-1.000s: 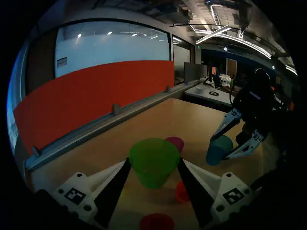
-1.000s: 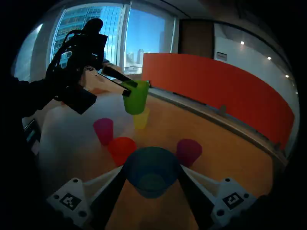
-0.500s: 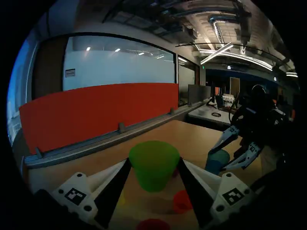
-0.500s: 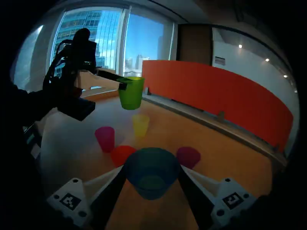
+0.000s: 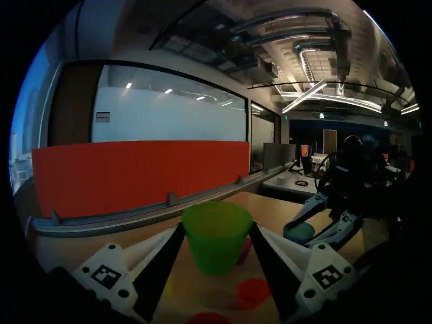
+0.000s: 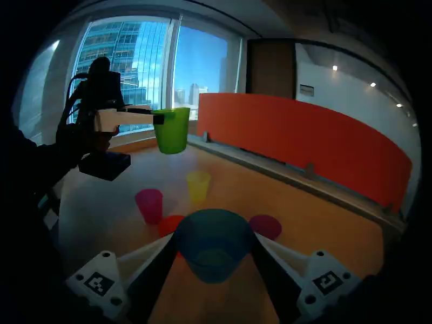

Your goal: Pour water

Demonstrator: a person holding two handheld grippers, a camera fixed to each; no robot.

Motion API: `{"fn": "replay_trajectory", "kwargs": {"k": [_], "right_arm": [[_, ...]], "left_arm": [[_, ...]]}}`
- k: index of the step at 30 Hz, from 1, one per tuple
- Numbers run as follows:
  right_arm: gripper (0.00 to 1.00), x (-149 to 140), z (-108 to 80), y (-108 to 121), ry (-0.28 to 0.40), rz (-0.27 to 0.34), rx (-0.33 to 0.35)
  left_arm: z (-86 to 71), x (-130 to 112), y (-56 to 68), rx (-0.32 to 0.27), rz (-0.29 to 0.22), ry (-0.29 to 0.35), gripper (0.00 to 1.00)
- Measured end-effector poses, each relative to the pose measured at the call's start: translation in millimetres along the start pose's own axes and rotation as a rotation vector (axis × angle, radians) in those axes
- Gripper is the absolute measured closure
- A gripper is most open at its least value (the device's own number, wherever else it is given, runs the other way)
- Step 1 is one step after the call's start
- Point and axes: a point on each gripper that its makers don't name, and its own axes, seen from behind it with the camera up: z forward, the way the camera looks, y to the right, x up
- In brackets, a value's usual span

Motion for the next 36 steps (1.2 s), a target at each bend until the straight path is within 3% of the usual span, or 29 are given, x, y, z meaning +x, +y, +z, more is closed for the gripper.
{"fn": "replay_trajectory", "kwargs": {"k": [20, 36], "right_arm": [[0.08, 12.0, -2.1, -3.9, 0.043, -0.004, 0.002], [0.08, 46.2, 1.3, -5.8, 0.158, 0.01, 0.006]], "left_arm": [[-15.3, -10.2, -2.5, 0.024, -0.013, -0.015, 0.13], [-33.6, -18.9, 8.9, 0.02, -0.013, -0.009, 0.13]]}}
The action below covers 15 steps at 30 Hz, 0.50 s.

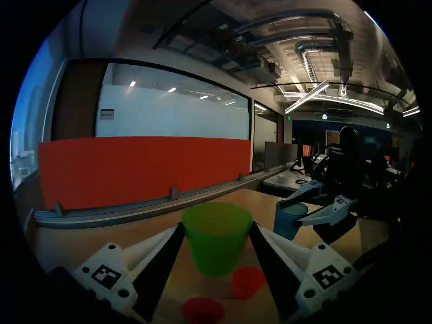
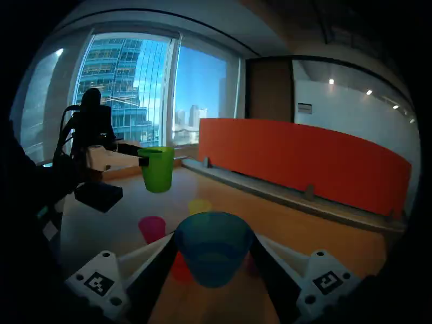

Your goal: Pour water

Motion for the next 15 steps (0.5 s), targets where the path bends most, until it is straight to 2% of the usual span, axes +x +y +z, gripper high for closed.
{"fn": "replay_trajectory", "kwargs": {"k": [15], "right_arm": [[0.08, 34.4, 5.1, 0.1, 0.079, -0.016, 0.011]], "left_arm": [[-17.5, -6.3, 8.1, 0.016, 0.012, 0.019, 0.13]]}}
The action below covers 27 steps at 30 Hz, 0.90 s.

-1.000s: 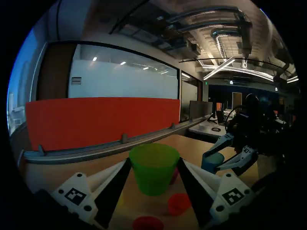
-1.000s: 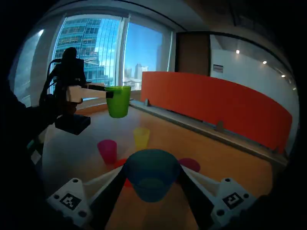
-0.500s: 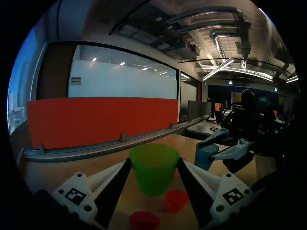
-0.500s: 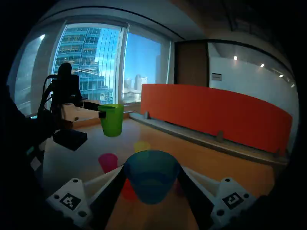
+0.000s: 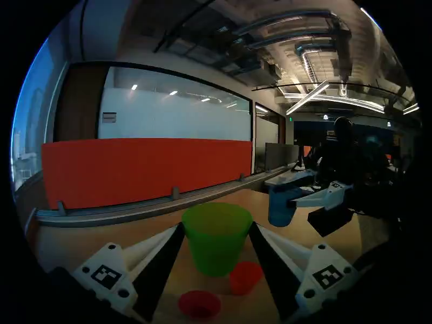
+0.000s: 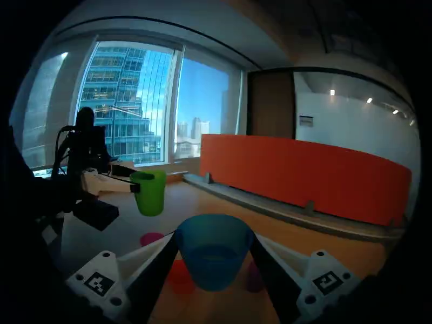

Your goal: Pour water

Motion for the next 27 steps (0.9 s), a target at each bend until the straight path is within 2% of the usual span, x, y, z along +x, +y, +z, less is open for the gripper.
{"fn": "replay_trajectory", "kwargs": {"k": [27], "right_arm": [[0.08, 36.5, 18.4, -8.8, 0.023, -0.072, 0.023]], "left_arm": [[-14.8, -9.0, 8.7, -0.01, -0.009, 0.017, 0.14]]}}
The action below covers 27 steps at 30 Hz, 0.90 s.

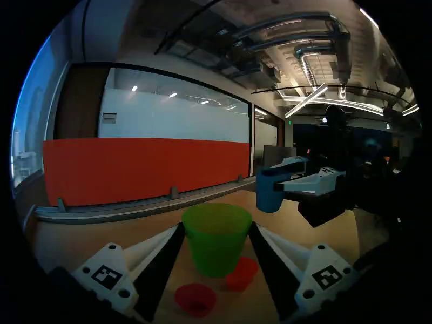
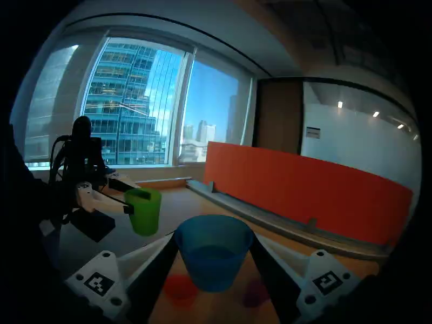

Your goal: Pour water

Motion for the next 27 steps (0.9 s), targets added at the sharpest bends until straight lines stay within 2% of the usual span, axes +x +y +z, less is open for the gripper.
{"fn": "replay_trajectory", "kwargs": {"k": [17, 27], "right_arm": [[0.08, 22.5, 14.3, 0.4, -0.001, -0.112, 0.005], [0.09, 35.7, 24.9, -1.2, 0.001, -0.213, 0.002]], "left_arm": [[-2.5, -0.5, 7.5, -0.032, 0.015, -0.001, 0.14], [-2.3, -2.3, 14.2, -0.05, 0.019, -0.003, 0.14]]}}
